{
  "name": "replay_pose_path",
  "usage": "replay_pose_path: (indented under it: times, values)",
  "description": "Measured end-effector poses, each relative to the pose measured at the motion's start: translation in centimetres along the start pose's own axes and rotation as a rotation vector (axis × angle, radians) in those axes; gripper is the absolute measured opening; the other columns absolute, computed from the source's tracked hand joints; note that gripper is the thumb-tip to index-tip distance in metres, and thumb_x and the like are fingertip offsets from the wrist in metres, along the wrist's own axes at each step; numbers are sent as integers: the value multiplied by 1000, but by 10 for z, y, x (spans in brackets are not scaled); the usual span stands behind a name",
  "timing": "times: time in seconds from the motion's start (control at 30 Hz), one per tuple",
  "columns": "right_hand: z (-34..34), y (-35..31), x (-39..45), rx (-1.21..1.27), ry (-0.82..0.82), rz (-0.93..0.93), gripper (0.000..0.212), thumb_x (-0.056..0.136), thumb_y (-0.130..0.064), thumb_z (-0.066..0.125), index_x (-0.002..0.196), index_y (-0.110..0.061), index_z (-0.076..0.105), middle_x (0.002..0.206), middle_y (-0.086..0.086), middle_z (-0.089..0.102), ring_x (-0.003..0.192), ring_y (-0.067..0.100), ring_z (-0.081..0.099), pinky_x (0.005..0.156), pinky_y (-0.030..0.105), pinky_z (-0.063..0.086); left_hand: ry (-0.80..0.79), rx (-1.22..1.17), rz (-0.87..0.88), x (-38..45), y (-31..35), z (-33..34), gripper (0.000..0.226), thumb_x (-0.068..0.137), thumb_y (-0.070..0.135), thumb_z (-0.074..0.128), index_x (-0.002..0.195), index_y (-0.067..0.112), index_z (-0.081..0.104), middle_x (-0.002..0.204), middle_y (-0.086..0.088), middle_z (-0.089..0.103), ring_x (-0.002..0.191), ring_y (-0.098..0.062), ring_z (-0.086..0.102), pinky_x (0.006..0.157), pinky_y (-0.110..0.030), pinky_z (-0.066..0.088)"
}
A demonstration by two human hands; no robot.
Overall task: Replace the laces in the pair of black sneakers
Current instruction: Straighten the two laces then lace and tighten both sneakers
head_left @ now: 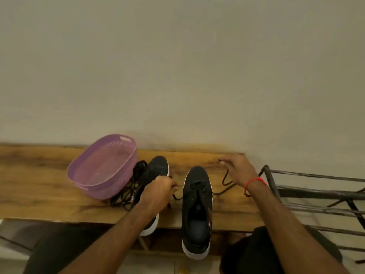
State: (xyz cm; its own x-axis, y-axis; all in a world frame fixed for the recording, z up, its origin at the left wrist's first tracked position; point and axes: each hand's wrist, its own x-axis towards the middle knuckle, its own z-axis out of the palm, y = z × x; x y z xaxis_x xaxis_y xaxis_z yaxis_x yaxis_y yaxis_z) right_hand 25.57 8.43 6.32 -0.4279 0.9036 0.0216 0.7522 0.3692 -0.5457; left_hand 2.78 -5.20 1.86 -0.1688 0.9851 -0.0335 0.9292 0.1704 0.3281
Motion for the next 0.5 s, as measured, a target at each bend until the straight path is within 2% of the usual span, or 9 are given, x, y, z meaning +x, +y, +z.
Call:
replay_pose_path:
  times: [0.07,0.13,0.23,0.33,0.43,0.5]
  values:
    - [21,4,-3,29,-68,9,20,96,-25,65,113,-26,75,114,-7,71,112,19,62,96,44,51,16,100,40,-1,-3,19,25,104,33,51,117,18,68,117,0,64,112,-20,60,90,-32,49]
    - [28,0,0,87,-124,15,22,89,-26,73,110,-30,74,110,-10,72,107,12,64,96,40,52,88,69,62,0,3,25,38,103,40,51,131,19,64,135,0,59,123,-21,53,101,-37,44]
    - [29,-7,9,132,-139,23,11,82,-27,81,90,-29,73,90,-11,70,92,7,64,85,33,56,76,-69,36,4,18,22,50,96,64,48,115,25,74,122,7,64,115,-15,54,98,-38,46]
    - [30,-10,10,156,-165,3,6,82,-25,80,86,-24,75,89,-9,71,90,5,64,79,25,54,-1,-51,26,2,26,22,62,88,78,47,107,28,76,120,8,64,114,-14,54,95,-38,49]
    - [34,-12,6,132,-250,-27,4,85,-26,77,89,-27,76,92,-11,72,92,1,62,72,13,46,-22,-94,-14,1,26,23,55,88,73,55,108,26,75,118,9,60,112,-11,53,92,-35,50]
    - [38,-14,2,99,-308,-64,5,87,-24,75,91,-26,76,93,-12,72,93,1,61,72,11,44,-7,-185,-62,2,26,21,45,87,65,63,108,26,71,111,11,55,105,-8,52,86,-31,51]
